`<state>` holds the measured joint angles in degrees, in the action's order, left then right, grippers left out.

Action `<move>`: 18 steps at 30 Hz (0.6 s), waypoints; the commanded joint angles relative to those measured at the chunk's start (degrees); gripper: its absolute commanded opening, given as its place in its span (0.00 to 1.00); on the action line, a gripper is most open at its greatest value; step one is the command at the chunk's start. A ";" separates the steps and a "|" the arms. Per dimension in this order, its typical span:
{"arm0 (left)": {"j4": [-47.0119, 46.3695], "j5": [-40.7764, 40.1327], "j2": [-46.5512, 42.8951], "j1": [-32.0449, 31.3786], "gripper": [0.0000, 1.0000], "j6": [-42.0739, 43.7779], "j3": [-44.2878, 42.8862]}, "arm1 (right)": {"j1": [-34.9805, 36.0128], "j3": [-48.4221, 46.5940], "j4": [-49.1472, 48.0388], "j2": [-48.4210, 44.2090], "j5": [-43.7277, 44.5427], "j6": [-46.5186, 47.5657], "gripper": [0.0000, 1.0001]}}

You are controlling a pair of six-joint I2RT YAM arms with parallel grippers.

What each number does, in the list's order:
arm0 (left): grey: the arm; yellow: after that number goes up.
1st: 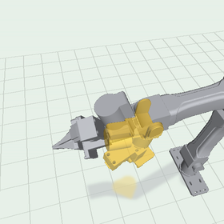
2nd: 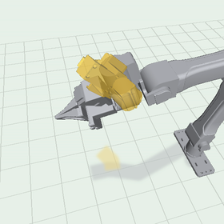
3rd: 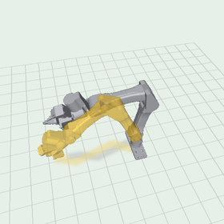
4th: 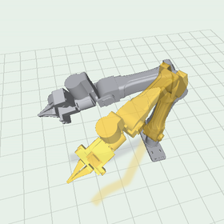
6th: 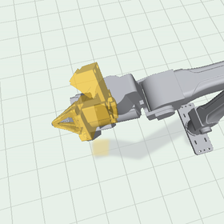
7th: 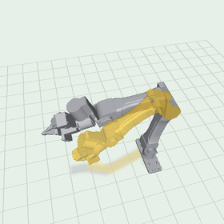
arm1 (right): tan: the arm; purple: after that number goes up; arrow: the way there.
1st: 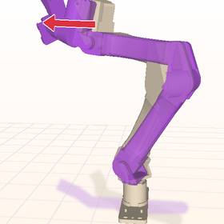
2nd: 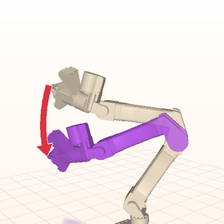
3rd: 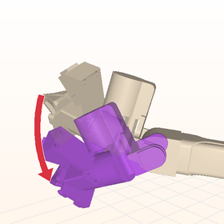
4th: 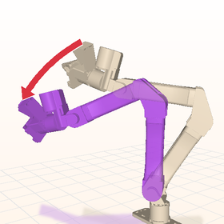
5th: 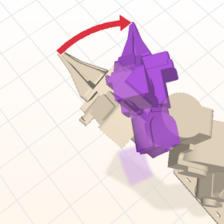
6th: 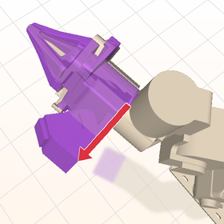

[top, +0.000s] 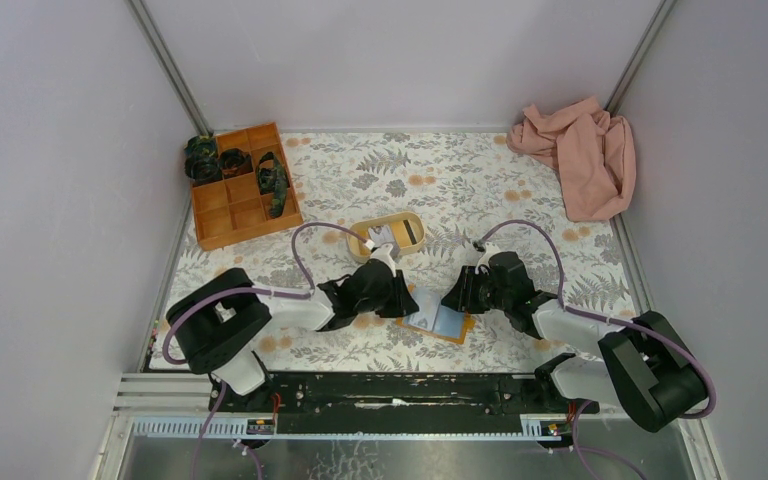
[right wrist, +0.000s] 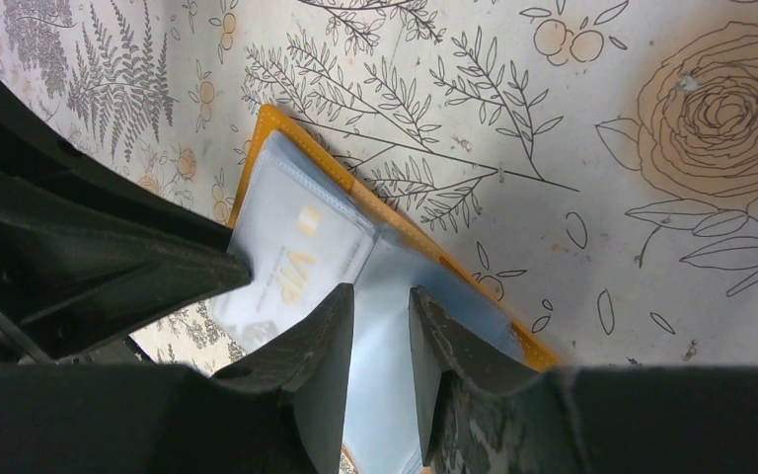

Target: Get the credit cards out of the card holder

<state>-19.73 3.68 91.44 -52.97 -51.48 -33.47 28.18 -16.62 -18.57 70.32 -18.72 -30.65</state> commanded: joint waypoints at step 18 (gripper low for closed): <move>-1.04 2.95 2.03 -4.72 0.10 -0.94 -8.39 | 0.29 1.09 8.97 -16.11 9.78 -0.86 0.40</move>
<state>-19.40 6.13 92.44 -56.38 -52.38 -39.29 28.18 -15.33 -13.52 61.06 -14.79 -31.11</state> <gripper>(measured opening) 0.084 0.391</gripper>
